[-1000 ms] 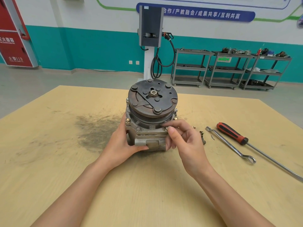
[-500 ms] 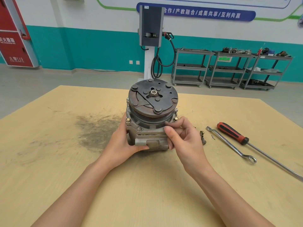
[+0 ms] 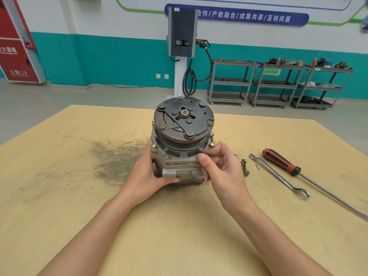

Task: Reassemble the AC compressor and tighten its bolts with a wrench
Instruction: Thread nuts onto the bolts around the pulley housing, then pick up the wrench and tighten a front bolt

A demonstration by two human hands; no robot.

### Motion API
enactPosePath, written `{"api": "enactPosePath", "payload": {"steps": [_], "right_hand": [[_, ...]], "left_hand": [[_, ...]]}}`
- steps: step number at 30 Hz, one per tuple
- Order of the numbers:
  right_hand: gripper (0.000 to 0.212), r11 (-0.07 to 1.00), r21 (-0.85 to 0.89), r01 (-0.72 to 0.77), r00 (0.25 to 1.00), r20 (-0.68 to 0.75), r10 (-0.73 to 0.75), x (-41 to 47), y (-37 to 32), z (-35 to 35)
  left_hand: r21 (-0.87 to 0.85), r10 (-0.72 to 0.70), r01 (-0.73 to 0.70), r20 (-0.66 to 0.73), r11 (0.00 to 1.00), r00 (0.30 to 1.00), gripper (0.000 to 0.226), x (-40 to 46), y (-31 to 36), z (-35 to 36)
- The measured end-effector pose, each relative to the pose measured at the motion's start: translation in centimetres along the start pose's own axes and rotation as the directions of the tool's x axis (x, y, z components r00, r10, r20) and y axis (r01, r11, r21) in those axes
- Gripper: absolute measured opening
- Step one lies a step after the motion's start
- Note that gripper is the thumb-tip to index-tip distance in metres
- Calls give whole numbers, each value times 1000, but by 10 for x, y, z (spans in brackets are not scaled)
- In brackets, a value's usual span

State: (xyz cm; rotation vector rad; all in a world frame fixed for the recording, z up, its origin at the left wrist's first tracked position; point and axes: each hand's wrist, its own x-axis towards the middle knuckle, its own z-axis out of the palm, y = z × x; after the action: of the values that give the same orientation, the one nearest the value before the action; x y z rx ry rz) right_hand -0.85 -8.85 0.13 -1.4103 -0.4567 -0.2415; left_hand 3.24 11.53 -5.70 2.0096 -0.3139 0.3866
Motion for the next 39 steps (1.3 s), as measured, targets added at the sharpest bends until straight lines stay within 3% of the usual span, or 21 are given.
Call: {"api": "enactPosePath", "payload": {"steps": [7,10,12,14,15,16,18,19,21,24,30,33,36,39], "right_hand": [[13,1000,11,27,999,-29,-26,0,-6,-5],[13,995,-17,98,971,-218,-100,11,-14,-29],[12,995,-77,67,947,-308,-88,20,-17,-51],[11,959,-278,-64,952,-306,-25,26,-11,-67],[12,878,-452,-156,960,-280,26,28,-5,-72],[13,730,-641,-238,963,-254,91,28,2,-75],[16,332,-892,-307,944,-241,225,23,17,-75],[16,186,-936,-299,932,-244,268,21,21,-73],[16,41,-959,-279,910,-250,331,18,27,-68],[15,-18,-963,-270,892,-257,372,20,29,-66],[21,-51,-966,-253,891,-253,377,27,31,-67],[27,4,-951,-309,869,-281,407,32,32,-76],[26,287,-836,-468,836,-312,451,37,32,-87],[15,731,-379,-567,823,-301,482,40,29,-96]], "left_hand": [[-19,-19,19,11,1000,1000,101,1,-3,0],[-4,-27,27,17,1000,999,100,2,-6,0],[-1,-35,35,18,999,999,102,3,-6,0],[-3,-40,40,18,999,999,103,3,-7,0],[-2,-40,40,16,999,999,102,3,-8,0],[1,-39,39,14,999,999,101,3,-8,1],[8,-39,39,14,999,999,100,3,-9,1],[10,-38,38,14,999,999,100,3,-9,1],[13,-37,36,12,999,999,99,3,-9,1],[18,-38,38,8,999,999,99,3,-10,1],[26,-39,39,5,999,999,100,3,-10,1],[20,-44,44,9,999,999,101,3,-10,1],[10,-49,48,14,999,999,102,3,-10,1],[6,-49,49,19,999,999,103,3,-10,1]]}}
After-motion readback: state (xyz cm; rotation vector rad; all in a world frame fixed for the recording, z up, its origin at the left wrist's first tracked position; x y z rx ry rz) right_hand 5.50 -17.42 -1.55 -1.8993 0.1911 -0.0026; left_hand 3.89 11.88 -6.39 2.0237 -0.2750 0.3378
